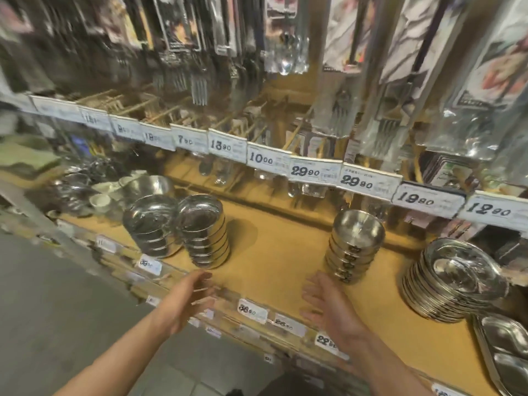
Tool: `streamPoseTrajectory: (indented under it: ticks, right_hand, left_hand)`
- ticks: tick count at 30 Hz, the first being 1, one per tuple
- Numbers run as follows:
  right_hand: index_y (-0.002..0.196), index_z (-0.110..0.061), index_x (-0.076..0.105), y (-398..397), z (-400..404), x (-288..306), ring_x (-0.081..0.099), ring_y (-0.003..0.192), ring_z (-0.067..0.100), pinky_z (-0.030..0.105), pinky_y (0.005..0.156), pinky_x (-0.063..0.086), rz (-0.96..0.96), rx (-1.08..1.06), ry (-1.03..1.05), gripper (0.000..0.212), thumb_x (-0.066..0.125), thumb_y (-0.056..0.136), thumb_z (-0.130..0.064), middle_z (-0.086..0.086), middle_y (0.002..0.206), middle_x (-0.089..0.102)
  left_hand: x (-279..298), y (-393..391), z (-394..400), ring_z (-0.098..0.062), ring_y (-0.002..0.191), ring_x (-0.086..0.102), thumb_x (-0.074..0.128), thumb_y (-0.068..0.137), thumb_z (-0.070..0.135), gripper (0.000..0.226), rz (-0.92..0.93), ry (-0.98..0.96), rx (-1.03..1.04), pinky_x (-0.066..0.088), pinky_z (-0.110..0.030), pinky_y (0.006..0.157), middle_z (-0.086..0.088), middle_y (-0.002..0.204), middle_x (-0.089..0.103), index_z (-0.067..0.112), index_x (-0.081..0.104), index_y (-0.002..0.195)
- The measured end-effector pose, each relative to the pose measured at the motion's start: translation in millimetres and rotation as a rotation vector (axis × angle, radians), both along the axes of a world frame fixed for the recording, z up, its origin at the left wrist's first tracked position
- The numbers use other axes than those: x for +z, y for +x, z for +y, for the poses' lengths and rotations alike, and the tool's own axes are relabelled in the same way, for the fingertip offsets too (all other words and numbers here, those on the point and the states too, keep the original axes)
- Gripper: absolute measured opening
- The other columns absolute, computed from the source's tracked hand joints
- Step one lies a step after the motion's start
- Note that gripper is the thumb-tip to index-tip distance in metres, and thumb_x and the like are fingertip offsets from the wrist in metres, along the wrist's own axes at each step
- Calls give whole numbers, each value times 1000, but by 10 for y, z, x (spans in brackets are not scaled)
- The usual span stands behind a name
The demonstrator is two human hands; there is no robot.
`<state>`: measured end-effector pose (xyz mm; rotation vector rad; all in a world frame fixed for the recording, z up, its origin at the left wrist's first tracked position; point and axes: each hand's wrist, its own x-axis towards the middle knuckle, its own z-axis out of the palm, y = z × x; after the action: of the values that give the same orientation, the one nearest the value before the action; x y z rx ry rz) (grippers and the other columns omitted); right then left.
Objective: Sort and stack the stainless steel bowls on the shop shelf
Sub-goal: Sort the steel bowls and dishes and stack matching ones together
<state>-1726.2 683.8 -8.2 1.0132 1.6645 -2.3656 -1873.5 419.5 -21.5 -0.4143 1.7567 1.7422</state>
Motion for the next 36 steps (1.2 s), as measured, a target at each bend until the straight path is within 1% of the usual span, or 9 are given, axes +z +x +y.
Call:
streamPoseTrajectory:
  ticks: [7, 11, 14, 17, 21, 24, 27, 30, 36]
  right_hand:
    - [145, -17, 47, -678, -546, 17, 50, 131, 27, 47, 102, 51, 8, 108, 29, 53, 40, 104, -50, 10, 142, 52]
    - [148, -25, 46, -1197, -989, -86, 49, 128, 24, 44, 88, 56, -77, 11, -3, 54, 48, 101, -53, 7, 142, 51]
    - [146, -36, 43, -1558, -1248, -215, 43, 131, 23, 44, 86, 53, -80, -59, -1, 62, 56, 91, -63, 3, 150, 43]
    - [154, -44, 27, -1818, -1411, -366, 31, 147, 26, 42, 88, 51, -60, -80, 4, 59, 40, 99, -64, 0, 164, 27]
    - [157, -45, 21, -2020, -1556, -433, 26, 151, 20, 57, 112, 39, -37, -84, -45, 67, 29, 96, -73, -8, 167, 21]
    - [146, -51, 37, -2105, -1635, -396, 41, 137, 6, 53, 109, 42, 3, -86, -32, 51, 27, 100, -68, -19, 158, 36]
    - [116, -63, 53, -2150, -1677, -387, 47, 119, -7, 48, 102, 46, 26, -140, -37, 30, 26, 101, -62, -40, 123, 55]
    - [105, -68, 60, -2138, -1609, -422, 49, 122, -5, 58, 109, 43, 59, -176, -26, 41, 23, 108, -51, -43, 109, 63]
    - [103, -67, 62, -2009, -1174, -471, 56, 119, 3, 62, 107, 44, 69, -200, -6, 33, 31, 104, -57, -37, 107, 68]
  left_hand:
    - [90, -657, -479, -26, 115, 56, 50, 103, 37, 39, 94, 3, 120, 54, -44, 92, -7, 126, 59, 12, 56, 133]
    - [-99, -948, -524, -25, 137, 43, 40, 105, 47, 51, 100, 29, 19, 47, -46, 105, 1, 147, 47, 20, 45, 148]
    - [-220, -1153, -498, -13, 120, 55, 38, 102, 52, 42, 59, 132, -42, 51, -36, 90, 8, 138, 59, 29, 61, 129]
    - [-344, -1344, -478, -12, 113, 64, 40, 100, 57, 46, 27, 174, -81, 49, -39, 102, 6, 124, 71, 30, 62, 130]
    - [-473, -1515, -464, -11, 118, 61, 40, 97, 67, 54, 18, 151, -174, 44, -46, 109, 4, 128, 69, 33, 59, 135]
    - [-539, -1589, -425, -7, 103, 71, 40, 96, 68, 43, 19, 144, -233, 52, -34, 88, 12, 118, 73, 42, 68, 118]
    - [-553, -1637, -389, -7, 100, 72, 44, 93, 71, 40, 31, 120, -241, 55, -33, 84, 15, 111, 75, 47, 70, 111]
    - [-564, -1628, -348, -4, 99, 71, 45, 90, 74, 40, 57, 129, -289, 58, -22, 71, 20, 110, 74, 50, 69, 110]
    - [-542, -1516, 37, -18, 101, 72, 40, 97, 68, 36, 46, 182, -370, 46, -45, 97, 10, 115, 75, 51, 69, 110]
